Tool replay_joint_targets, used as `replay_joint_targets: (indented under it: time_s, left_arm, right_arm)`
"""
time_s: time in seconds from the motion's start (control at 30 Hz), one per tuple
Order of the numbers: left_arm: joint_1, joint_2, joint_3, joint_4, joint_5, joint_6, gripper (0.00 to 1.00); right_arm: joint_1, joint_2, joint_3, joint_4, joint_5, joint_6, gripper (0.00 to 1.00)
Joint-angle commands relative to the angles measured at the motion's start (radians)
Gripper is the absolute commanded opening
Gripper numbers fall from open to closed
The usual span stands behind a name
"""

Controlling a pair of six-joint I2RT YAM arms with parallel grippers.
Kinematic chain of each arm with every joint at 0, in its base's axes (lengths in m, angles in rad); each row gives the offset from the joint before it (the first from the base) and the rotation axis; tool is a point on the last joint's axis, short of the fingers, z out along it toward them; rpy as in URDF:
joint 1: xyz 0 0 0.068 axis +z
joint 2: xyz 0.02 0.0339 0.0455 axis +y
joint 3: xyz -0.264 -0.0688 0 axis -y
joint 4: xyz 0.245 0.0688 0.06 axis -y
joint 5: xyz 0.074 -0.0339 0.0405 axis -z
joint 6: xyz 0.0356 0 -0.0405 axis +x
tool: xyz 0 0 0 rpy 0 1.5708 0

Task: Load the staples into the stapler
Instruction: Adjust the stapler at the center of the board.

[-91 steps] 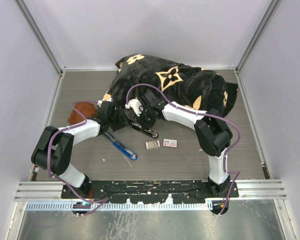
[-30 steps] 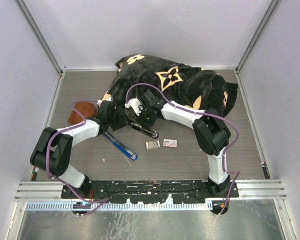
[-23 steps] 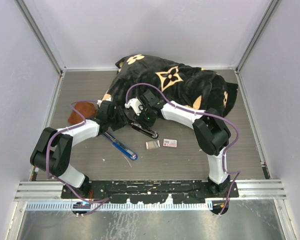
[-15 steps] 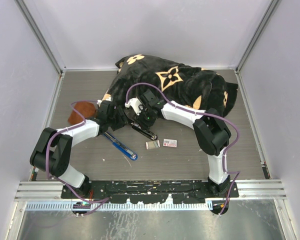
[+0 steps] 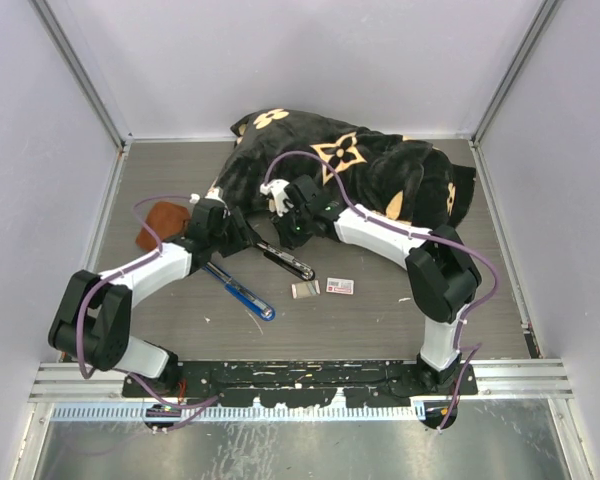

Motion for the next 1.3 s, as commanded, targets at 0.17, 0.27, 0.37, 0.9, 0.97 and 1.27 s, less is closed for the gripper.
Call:
replay_joint_targets:
  time_s: [0.17, 0.27, 0.37, 0.9, 0.97, 1.27]
  left_arm:
    - [0.019, -0.172, 0.03, -0.126, -0.009, 0.092, 0.57]
    - [0.033, -0.216, 0.038, -0.167, 0.006, 0.108, 0.58]
    - [0.044, -0.248, 0.041, -0.205, 0.009, 0.125, 0.58]
    - [0.079, -0.307, 0.042, -0.289, 0.026, 0.175, 0.59]
    - [0.081, -0.315, 0.042, -0.298, 0.026, 0.18, 0.59]
    - [0.1, -0.354, 0.08, -0.376, 0.043, 0.231, 0.6]
  right_arm:
    - [-0.048, -0.097, -0.172, 0.166, -0.099, 0.263, 0.38]
    - [-0.047, -0.116, -0.225, 0.197, -0.149, 0.267, 0.45]
    - [-0.047, -0.152, -0.275, 0.218, -0.138, 0.262, 0.49]
    - [0.038, -0.139, -0.3, 0.182, -0.116, 0.205, 0.51]
    - [0.054, -0.133, -0.297, 0.184, -0.117, 0.209, 0.5]
    - [0.099, -0.195, -0.268, 0.176, 0.042, 0.262, 0.49]
